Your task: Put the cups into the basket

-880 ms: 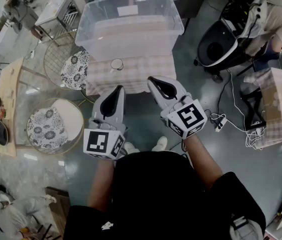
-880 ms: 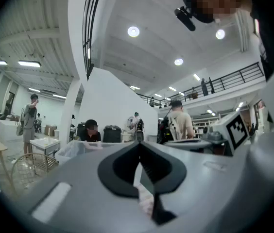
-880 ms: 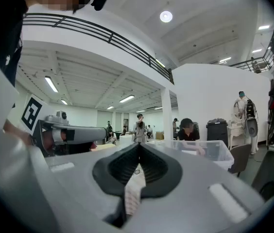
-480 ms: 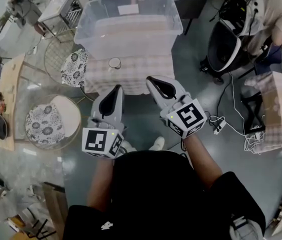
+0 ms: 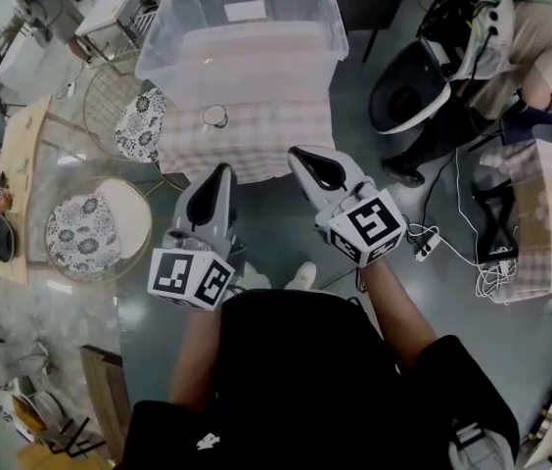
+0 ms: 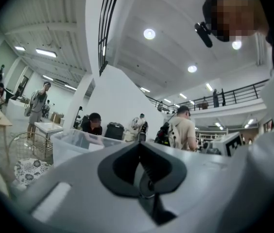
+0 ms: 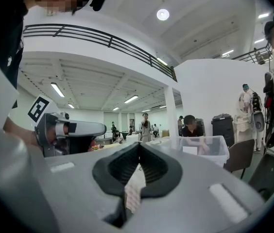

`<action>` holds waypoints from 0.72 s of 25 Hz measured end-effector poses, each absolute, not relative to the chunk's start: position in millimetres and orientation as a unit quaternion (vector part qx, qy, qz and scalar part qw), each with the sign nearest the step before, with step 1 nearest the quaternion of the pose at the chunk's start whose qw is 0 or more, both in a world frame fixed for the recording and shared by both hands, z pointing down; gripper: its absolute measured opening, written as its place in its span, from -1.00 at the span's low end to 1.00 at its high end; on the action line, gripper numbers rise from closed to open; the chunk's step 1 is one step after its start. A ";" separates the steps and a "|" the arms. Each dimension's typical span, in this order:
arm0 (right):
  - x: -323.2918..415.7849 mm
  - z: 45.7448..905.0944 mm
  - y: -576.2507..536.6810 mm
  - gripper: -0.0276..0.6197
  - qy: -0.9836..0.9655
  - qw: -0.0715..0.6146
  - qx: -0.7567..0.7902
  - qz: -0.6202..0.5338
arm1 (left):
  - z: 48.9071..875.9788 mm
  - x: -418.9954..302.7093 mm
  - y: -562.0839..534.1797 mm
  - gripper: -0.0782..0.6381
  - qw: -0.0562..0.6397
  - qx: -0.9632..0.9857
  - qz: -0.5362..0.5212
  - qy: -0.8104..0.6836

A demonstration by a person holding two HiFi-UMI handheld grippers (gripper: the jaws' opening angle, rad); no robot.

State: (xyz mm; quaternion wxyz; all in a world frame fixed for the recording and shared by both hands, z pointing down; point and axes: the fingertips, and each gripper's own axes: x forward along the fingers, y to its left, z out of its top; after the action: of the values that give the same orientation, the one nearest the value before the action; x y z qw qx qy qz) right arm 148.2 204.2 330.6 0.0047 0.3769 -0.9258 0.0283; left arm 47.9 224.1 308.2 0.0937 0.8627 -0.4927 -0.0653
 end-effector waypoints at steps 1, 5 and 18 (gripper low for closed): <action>150.4 330.7 203.7 -0.91 -0.926 0.004 0.377 0.029 | 308.8 50.4 223.7 -0.76 0.092 0.864 -0.060 -0.492; 155.3 327.8 202.2 -0.91 -0.926 -0.002 0.377 0.030 | 304.4 52.3 221.7 -0.76 0.086 0.862 -0.056 -0.496; 148.4 324.4 184.0 -0.91 -0.926 -0.002 0.377 0.024 | 301.4 45.8 198.5 -0.76 0.098 0.863 -0.080 -0.490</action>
State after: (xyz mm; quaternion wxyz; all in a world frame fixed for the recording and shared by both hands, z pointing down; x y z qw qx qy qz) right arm 148.4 184.0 324.4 -0.0023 0.3769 -0.9260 0.0235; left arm 45.8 198.5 301.4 0.0977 0.8625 -0.4901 -0.0795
